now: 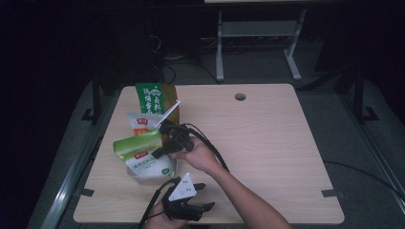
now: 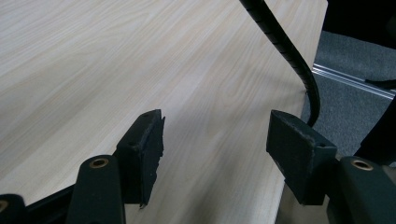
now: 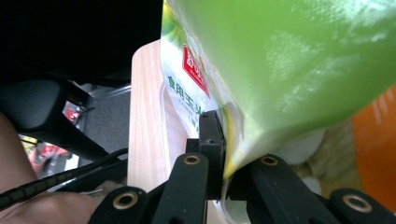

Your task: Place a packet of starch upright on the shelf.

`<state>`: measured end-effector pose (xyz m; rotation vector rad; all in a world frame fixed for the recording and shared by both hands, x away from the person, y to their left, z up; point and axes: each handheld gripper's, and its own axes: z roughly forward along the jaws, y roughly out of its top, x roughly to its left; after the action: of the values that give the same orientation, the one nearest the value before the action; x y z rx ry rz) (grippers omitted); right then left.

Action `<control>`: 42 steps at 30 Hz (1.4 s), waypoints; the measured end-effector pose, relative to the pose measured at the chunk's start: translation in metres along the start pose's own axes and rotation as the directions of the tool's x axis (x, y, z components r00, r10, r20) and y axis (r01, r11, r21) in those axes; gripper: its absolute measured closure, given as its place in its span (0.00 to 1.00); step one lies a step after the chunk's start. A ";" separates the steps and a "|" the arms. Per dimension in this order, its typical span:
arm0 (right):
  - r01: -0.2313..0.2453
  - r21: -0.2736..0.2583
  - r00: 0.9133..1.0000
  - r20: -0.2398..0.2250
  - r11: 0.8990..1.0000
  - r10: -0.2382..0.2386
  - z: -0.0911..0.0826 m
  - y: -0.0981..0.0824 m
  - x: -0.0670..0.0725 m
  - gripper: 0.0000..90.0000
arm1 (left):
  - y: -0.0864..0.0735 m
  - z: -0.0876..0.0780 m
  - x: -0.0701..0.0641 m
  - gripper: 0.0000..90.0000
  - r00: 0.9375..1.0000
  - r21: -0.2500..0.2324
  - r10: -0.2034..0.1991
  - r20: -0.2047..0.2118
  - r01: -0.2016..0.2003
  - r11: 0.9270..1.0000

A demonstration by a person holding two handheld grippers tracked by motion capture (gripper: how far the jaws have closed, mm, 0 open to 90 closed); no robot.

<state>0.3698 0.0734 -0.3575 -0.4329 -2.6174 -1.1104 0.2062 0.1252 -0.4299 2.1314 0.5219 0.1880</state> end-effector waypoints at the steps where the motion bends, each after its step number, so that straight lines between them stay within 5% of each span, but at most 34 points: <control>1: -0.003 0.005 1.000 0.003 1.000 0.003 0.000 -0.002 -0.001 0.98 | 0.000 0.000 0.000 0.40 1.000 0.000 0.000 0.000 0.000 1.000; 14: -0.015 -0.022 1.000 0.004 1.000 0.015 -0.005 -0.010 -0.002 0.89 | -0.001 0.001 0.003 0.39 1.000 0.007 -0.015 -0.008 0.015 1.000; 28: -0.034 -0.085 0.999 0.032 0.996 0.037 -0.039 -0.024 -0.002 0.67 | -0.001 0.001 0.008 0.38 1.000 0.016 -0.007 -0.021 0.008 1.000; 42: -0.073 -0.116 0.993 0.080 0.991 0.082 -0.069 -0.047 -0.011 0.62 | 0.000 -0.001 0.010 0.37 0.999 0.013 -0.016 -0.028 0.016 1.000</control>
<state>0.3713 -0.0102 -0.3460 -0.6132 -2.5929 -1.2437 0.2149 0.1302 -0.4305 2.1392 0.5578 0.2065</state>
